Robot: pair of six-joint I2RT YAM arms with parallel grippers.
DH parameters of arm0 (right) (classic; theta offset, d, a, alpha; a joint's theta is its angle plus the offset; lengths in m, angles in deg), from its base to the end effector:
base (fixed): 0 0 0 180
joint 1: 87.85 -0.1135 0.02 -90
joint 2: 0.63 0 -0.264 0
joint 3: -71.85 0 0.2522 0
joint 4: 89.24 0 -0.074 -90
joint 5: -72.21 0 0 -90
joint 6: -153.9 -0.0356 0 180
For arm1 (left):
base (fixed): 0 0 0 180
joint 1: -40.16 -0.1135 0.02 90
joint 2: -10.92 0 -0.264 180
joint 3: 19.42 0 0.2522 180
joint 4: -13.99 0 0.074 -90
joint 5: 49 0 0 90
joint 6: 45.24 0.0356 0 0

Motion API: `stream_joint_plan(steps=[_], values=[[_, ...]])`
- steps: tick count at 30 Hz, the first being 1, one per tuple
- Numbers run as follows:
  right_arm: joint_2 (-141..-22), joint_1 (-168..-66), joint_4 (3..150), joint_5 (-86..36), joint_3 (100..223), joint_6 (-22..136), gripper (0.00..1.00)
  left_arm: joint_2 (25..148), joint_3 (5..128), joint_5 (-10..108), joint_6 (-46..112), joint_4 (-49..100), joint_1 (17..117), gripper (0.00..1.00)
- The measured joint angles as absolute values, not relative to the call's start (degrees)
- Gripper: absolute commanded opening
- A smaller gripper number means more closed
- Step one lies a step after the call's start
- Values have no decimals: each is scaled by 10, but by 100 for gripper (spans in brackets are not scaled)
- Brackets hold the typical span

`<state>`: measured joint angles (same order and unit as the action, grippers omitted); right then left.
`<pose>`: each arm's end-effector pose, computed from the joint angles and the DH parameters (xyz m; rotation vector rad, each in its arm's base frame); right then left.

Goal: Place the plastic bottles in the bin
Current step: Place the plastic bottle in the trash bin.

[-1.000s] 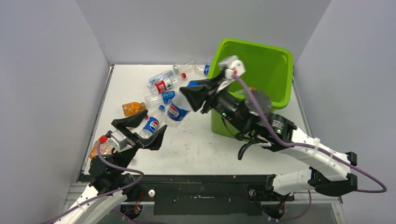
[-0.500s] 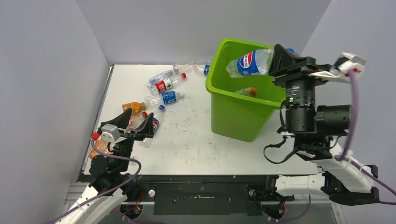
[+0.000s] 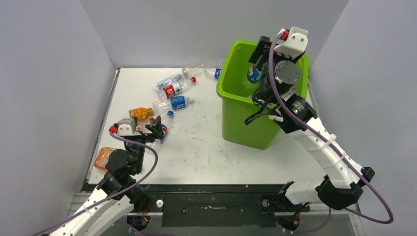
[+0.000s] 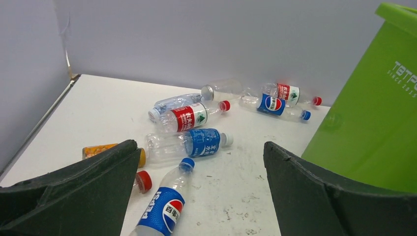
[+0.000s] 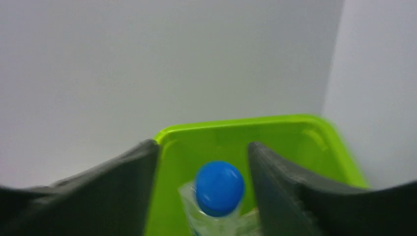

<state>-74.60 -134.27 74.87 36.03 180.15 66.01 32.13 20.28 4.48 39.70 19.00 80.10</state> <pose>0.1901 0.1580 0.5395 0.2613 1.3583 0.0602 0.1001 -0.0562 0.3129 -0.1272 1.3803 -0.2307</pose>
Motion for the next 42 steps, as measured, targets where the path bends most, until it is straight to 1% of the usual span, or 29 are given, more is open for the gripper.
stream_joint_plan(steps=[1,2,4,6,9,13,18,21,24,30,35,38,42], values=[[-757,-1327,724,340,1822,633,86,324,203,39,397,195,801,96],[-769,-1310,699,319,1845,608,90,325,204,35,397,198,801,96],[-787,-1280,656,280,1881,569,96,327,205,27,397,200,801,96],[-793,-1259,628,250,1894,536,98,329,205,18,397,204,801,96],[-786,-1254,601,195,1894,494,100,335,207,0,398,211,799,96],[-744,-1254,593,55,1875,452,100,359,219,-26,397,223,798,96],[-646,-1255,631,-172,1795,416,100,416,252,-39,380,261,790,96],[-605,-1258,654,-281,1746,401,100,457,276,-38,365,293,782,96],[-572,-1260,669,-364,1691,394,100,521,308,-28,347,337,770,96],[-535,-1265,669,-440,1568,393,100,684,373,68,323,422,720,96],[-513,-1267,666,-465,1511,387,100,812,412,115,319,489,701,96],[-482,-1271,675,-472,1490,377,100,855,415,119,319,512,689,96],[-444,-1273,691,-476,1474,365,100,884,416,122,320,522,663,96]])
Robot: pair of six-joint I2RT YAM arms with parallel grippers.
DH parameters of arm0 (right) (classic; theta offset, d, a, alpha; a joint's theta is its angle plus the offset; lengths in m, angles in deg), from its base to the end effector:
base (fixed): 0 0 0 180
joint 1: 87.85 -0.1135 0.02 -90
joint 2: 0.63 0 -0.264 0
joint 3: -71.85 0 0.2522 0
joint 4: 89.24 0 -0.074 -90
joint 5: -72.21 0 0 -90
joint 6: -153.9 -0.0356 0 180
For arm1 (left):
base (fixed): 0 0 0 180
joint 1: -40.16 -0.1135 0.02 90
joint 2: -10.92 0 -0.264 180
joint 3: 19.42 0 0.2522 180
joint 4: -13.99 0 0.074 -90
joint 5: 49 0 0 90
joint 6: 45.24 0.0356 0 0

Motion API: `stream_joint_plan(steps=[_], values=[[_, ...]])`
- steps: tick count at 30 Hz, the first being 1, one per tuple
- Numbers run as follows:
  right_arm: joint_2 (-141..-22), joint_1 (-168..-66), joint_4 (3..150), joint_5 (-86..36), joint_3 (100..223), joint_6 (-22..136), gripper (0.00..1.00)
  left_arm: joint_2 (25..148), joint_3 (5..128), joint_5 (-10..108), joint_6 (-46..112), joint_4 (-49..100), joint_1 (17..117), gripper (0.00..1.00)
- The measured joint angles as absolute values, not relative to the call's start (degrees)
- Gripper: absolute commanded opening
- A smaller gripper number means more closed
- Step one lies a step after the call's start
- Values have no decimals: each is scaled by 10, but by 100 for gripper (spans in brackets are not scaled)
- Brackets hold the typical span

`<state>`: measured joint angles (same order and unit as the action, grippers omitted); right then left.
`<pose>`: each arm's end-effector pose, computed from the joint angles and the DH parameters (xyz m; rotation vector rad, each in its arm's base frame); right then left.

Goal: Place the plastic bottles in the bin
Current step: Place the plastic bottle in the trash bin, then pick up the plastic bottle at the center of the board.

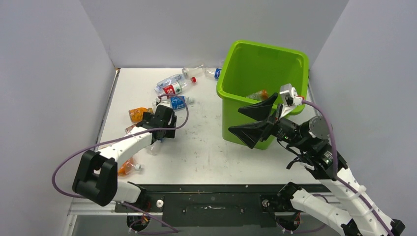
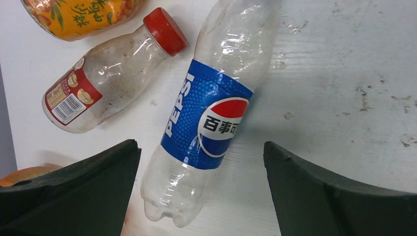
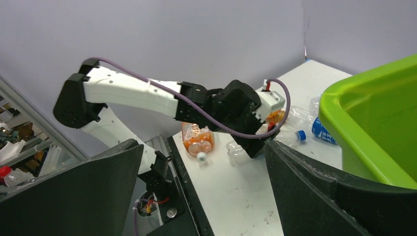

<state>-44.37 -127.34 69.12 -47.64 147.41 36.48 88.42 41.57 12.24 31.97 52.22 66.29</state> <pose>0.1020 0.1070 0.4475 -0.6253 1.4238 1.3061 0.2458 -0.1015 0.2137 0.0840 2.3914 0.3240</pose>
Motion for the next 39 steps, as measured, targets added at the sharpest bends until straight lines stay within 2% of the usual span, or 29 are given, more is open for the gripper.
stream_joint_plan(steps=[10,18,26,29,33,39], values=[[-423,-1277,726,-495,1456,340,100,978,432,165,321,527,639,100],[-430,-1279,754,-499,1456,324,100,980,432,208,324,524,639,73],[-444,-1292,765,-499,1456,316,100,979,432,232,332,518,639,36],[-453,-1299,764,-498,1456,317,100,969,432,235,331,518,639,31],[-476,-1307,747,-496,1476,324,100,883,419,235,330,507,639,27],[-543,-1324,703,-493,1577,352,100,589,329,275,339,368,641,27]])
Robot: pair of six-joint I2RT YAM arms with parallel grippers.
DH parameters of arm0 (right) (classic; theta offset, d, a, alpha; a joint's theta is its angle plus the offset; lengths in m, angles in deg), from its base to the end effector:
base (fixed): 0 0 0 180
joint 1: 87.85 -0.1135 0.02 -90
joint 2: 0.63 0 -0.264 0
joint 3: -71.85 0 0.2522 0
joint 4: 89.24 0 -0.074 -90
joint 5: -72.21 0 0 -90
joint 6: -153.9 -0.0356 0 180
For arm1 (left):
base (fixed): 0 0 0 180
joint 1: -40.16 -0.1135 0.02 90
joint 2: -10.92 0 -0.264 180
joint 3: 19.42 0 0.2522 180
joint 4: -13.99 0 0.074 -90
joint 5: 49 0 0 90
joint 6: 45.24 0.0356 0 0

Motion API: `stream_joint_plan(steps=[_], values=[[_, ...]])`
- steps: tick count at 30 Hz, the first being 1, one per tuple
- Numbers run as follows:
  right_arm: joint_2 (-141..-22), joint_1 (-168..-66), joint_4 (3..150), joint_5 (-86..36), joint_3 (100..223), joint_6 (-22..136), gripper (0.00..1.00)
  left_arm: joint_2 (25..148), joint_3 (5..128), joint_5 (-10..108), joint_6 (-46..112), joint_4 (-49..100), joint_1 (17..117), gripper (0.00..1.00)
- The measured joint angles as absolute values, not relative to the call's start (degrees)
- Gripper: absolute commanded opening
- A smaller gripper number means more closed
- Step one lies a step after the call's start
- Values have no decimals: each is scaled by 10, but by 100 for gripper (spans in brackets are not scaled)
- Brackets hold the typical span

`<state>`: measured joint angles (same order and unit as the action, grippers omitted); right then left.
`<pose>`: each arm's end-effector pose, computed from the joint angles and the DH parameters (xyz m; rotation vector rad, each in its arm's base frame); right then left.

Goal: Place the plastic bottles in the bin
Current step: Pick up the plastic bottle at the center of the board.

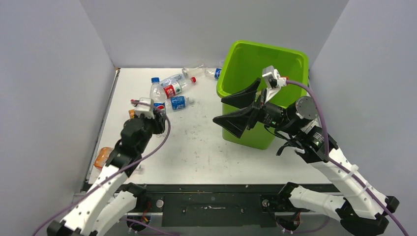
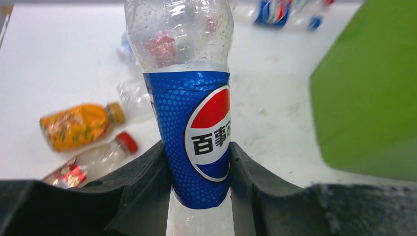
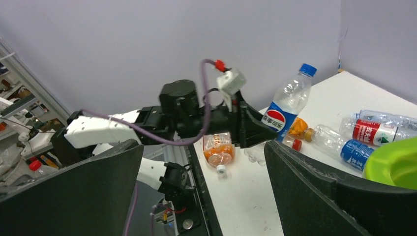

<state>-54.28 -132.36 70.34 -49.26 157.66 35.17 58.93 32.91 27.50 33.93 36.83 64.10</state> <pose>0.1148 0.1389 0.4816 -0.7065 1.3870 1.4110 0.1842 -0.0727 0.2942 0.0556 1.8885 -0.1921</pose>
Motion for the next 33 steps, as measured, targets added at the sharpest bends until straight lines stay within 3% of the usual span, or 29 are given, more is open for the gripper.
stream_joint_plan(steps=[3,8,11,14,17,23,33], values=[[-579,-1337,684,-490,1634,368,100,489,279,318,345,286,644,27],[-678,-1376,596,-452,1796,411,98,427,230,399,347,187,650,26],[-781,-1494,524,-312,1964,476,99,408,208,444,344,145,657,26],[-856,-1630,499,-176,2053,544,99,391,194,471,343,117,664,26],[-868,-1689,512,-70,2020,586,99,374,190,487,344,100,669,25],[-816,-1704,620,118,1839,625,99,361,186,516,346,69,683,25],[-757,-1708,693,197,1756,610,97,362,159,557,352,26,697,21]])
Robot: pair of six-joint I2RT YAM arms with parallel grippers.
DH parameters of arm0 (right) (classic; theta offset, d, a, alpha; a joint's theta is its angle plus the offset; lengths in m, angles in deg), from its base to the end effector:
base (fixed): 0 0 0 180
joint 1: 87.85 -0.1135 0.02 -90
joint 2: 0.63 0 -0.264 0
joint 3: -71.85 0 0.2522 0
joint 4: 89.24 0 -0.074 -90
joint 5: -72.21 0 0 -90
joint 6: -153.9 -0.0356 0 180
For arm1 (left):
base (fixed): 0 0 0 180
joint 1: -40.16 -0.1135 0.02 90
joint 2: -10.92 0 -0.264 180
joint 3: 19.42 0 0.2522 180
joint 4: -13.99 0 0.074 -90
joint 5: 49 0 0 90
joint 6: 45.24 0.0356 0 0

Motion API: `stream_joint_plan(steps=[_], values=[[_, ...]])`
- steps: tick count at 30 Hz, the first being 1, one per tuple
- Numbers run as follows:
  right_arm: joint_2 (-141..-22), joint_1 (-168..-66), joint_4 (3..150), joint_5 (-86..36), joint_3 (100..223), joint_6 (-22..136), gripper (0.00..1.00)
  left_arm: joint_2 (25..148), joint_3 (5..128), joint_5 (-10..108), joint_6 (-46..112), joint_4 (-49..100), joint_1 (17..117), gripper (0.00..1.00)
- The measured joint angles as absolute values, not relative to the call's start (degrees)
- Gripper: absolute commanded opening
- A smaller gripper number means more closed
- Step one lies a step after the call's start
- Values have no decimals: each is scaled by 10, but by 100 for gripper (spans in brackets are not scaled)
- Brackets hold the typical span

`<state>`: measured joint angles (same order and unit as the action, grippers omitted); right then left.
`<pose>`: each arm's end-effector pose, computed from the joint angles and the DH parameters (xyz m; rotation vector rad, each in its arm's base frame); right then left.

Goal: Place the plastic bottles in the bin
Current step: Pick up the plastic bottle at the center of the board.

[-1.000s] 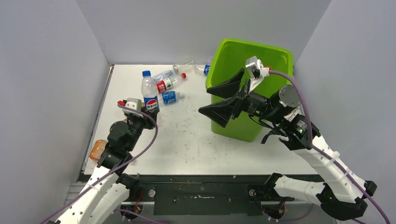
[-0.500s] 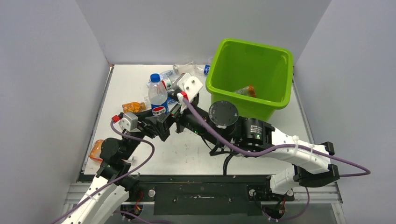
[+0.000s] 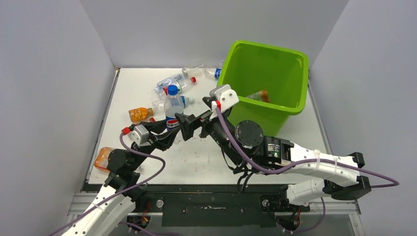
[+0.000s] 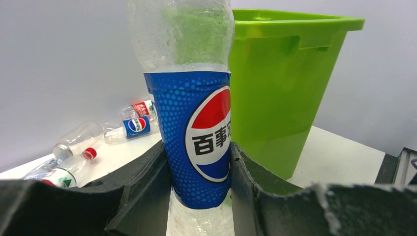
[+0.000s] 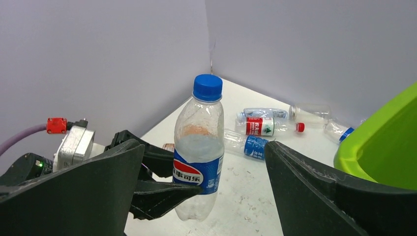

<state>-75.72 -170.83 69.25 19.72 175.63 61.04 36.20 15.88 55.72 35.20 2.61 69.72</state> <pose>0.0551 0.2700 0.5025 -0.4935 1.4331 0.7405 0.1091 -0.0723 0.3097 0.4402 1.1636 -0.7487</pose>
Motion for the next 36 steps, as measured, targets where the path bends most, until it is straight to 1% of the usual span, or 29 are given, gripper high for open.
stream_joint_plan(steps=[7,11,14,17,22,25,28,30,31,33,34,35,36], values=[[-746,-1706,731,219,1725,597,97,362,143,574,360,5,709,20],[-757,-1682,732,196,1735,577,94,362,143,580,368,0,719,19],[-785,-1646,722,165,1776,551,89,361,143,582,375,-3,726,19],[-806,-1616,717,138,1797,526,81,355,141,582,382,-4,733,19],[-830,-1603,690,112,1814,502,72,349,139,582,392,-4,745,19],[-844,-1601,678,102,1823,495,62,345,139,582,396,-4,750,19],[-852,-1598,664,95,1823,486,55,340,139,581,400,-3,755,19],[-854,-1595,661,88,1823,480,47,338,139,579,401,2,759,19],[-854,-1595,658,86,1823,477,42,338,139,579,403,4,760,19],[-854,-1594,656,82,1823,473,27,338,139,578,406,8,762,19],[-854,-1594,655,79,1823,471,12,337,139,577,406,10,762,20],[-854,-1594,653,78,1823,471,6,338,139,577,406,12,762,23],[-854,-1592,651,76,1823,473,5,337,139,577,406,14,762,29]])
